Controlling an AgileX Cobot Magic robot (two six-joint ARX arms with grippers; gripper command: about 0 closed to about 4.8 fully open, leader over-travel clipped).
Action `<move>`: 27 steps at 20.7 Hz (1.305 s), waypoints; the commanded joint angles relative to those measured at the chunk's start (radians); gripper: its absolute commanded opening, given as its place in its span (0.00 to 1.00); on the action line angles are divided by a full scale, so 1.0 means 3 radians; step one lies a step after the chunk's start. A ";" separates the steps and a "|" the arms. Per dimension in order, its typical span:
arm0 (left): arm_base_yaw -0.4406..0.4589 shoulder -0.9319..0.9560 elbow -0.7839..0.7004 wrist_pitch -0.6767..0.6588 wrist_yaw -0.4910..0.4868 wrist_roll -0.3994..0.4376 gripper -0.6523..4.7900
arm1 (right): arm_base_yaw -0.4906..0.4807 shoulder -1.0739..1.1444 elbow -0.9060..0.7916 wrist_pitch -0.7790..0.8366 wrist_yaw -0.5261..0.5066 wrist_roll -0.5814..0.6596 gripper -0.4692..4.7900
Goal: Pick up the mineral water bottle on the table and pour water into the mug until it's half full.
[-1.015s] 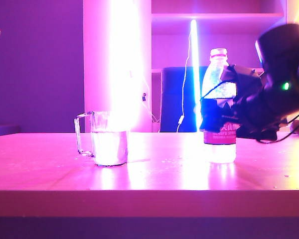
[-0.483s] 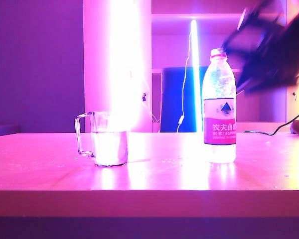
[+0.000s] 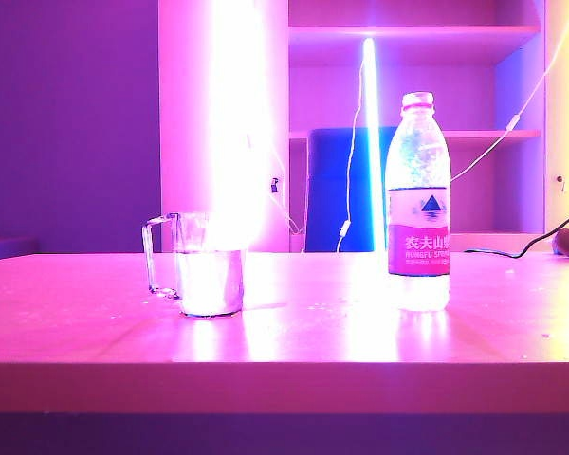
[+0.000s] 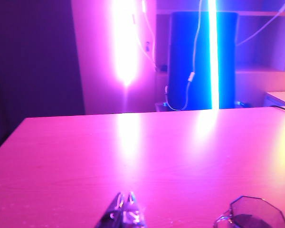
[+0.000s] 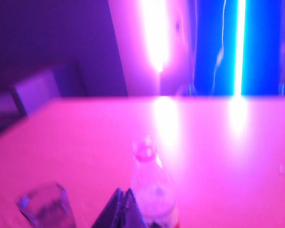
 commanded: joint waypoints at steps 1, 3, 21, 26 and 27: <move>0.0001 -0.0164 -0.0168 0.0167 -0.0067 0.0009 0.11 | 0.0004 -0.0397 0.0014 -0.0061 0.0004 0.0015 0.07; 0.0001 -0.0341 -0.0361 0.0256 -0.0172 0.0009 0.11 | 0.0004 -0.0763 0.0014 -0.0083 0.0003 0.0013 0.07; -0.0001 -0.1127 -0.1611 0.0310 -0.0600 -0.0313 0.11 | 0.0005 -0.1048 0.0015 -0.0261 -0.1078 0.0013 0.08; -0.0003 -0.1127 -0.1611 0.0206 -0.0318 -0.0313 0.11 | 0.0005 -0.1044 0.0013 -0.0783 -0.1080 0.0013 0.08; -0.0003 -0.1127 -0.1611 0.0184 -0.0233 -0.0312 0.11 | 0.0005 -0.1036 0.0013 -0.0832 -0.1077 0.0013 0.08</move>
